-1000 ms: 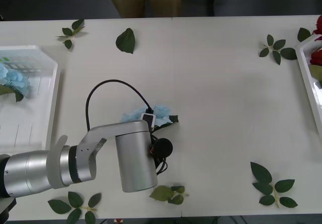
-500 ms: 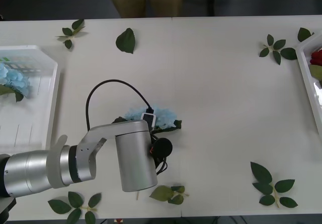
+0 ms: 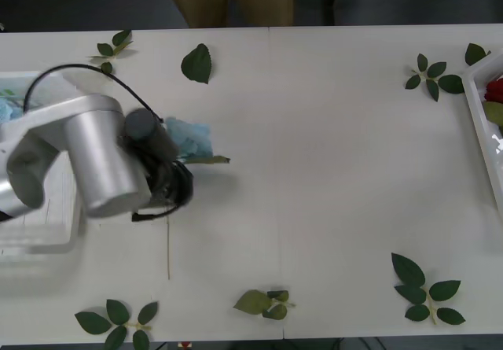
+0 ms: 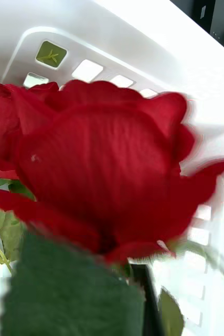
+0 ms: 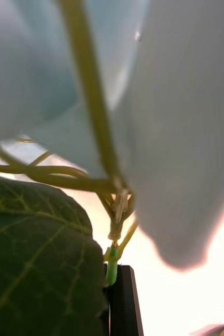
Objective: Place the red flowers into the right box and the blue flowers into the left box. If a person shows an open palm, hand one flower to the person first, then continue sorting.
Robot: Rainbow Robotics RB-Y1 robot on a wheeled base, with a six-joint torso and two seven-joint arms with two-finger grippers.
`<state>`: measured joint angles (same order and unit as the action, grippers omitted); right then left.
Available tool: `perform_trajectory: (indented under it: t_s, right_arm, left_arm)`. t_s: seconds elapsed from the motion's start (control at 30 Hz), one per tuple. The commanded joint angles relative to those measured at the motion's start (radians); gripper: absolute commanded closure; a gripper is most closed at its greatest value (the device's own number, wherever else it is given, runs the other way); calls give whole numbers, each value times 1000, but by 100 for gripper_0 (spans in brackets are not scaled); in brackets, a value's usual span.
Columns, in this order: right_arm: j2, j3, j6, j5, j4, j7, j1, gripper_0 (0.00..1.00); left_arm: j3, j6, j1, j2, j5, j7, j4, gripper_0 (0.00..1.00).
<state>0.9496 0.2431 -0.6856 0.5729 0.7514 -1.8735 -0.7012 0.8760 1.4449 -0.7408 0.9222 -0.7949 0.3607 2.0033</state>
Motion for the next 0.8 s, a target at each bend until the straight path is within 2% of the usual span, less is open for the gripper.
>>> perform_trajectory:
  t_s: [0.03,0.07,0.1,0.13,0.17,0.2,0.33,0.53,0.67,0.8]
  right_arm:
    - [-6,-8,12,-11,5,39,-44,57]
    - [-5,-8,12,-10,5,37,-44,53]
    - [-5,-8,12,-8,5,31,-46,42]
    - [-5,-8,12,-8,5,31,-46,36]
    - [-5,-8,9,-7,6,28,-46,26]
    - [-5,-8,9,-5,8,27,-46,22]
    - [0,-8,-60,45,42,17,-46,19]
    - [60,-27,-304,194,210,8,-46,19]
    - [78,-131,-503,285,333,5,-46,19]
    - [78,-192,-618,328,401,13,-46,19]
  left_arm:
    - [-172,12,-74,191,-184,169,-15,100]
    - [-216,32,-75,233,-233,208,-37,100]
    - [-255,57,-75,268,-265,244,-57,100]
    - [-273,68,-74,287,-279,262,-67,100]
    - [-304,92,-74,325,-303,300,-92,100]
    - [-327,114,-74,359,-322,337,-118,100]
    - [-368,161,-74,428,-348,451,-219,100]
    - [-377,134,-72,448,-325,607,-420,100]
    - [-377,52,-72,422,-308,718,-597,100]
    - [-377,-18,-72,392,-291,794,-709,100]
